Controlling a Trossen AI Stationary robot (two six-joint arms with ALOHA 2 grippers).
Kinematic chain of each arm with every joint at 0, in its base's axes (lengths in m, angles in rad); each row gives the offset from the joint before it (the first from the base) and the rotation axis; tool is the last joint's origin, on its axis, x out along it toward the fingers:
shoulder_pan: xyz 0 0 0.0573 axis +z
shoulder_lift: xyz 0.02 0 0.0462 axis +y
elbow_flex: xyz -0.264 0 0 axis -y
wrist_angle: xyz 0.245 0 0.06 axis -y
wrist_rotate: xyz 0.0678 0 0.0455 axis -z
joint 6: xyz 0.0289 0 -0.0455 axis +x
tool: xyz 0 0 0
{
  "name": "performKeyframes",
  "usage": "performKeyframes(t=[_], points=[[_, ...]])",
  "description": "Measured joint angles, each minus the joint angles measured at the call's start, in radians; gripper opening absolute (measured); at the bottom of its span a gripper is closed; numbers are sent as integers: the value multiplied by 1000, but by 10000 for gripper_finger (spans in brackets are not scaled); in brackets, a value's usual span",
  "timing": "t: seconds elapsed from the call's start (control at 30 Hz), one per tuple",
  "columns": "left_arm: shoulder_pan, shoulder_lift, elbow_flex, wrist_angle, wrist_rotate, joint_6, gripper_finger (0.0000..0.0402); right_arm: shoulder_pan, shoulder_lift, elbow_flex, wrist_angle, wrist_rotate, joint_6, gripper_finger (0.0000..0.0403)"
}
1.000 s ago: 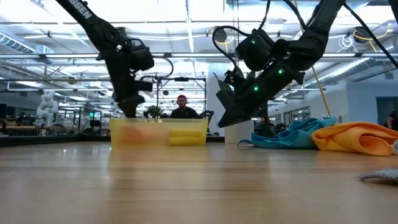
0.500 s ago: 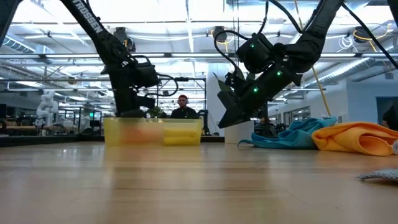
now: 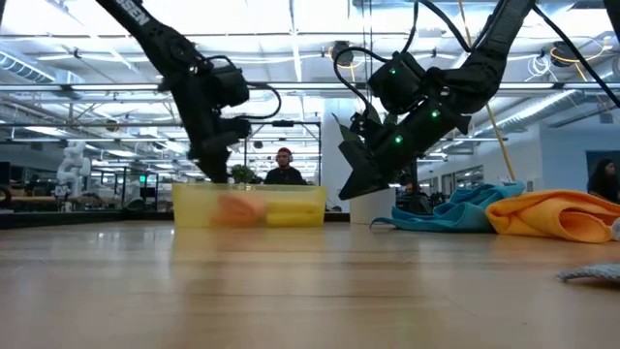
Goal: Fold microfiber towels
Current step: Put the pink microfiber cloth into the yellow bin
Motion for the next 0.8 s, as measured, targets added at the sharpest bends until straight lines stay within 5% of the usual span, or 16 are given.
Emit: performKeyframes(t=[0.27,0.4,0.8], points=[[9,23,2,-121,32,-6,4,0,59,-1,72,-20,-2,0],[-6,58,2,-71,108,34,9,0,127,-2,189,-76,-8,0],[-52,67,2,124,97,74,14,0,149,-1,243,-101,-59,0]])
